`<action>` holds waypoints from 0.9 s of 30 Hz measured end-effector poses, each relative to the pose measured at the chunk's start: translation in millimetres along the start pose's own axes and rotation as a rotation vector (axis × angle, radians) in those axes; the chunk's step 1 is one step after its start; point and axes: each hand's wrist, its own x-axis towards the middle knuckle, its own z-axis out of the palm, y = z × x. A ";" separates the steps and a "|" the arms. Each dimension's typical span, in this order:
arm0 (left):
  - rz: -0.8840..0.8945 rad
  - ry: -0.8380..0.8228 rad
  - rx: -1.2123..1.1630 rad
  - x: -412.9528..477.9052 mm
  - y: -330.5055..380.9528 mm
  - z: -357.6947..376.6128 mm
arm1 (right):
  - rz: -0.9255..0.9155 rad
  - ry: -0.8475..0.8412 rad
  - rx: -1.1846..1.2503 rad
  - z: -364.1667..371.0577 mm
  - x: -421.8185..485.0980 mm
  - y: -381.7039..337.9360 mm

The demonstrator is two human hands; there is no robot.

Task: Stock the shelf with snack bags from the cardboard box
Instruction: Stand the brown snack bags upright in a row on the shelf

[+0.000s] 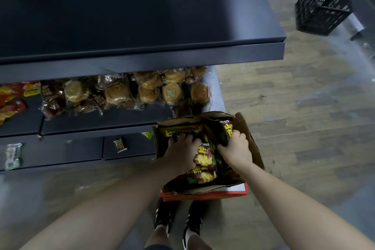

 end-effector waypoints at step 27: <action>-0.336 0.299 -0.225 4.5 28.6 33.5 | -0.011 -0.201 0.550 23.8 -4.6 -30.9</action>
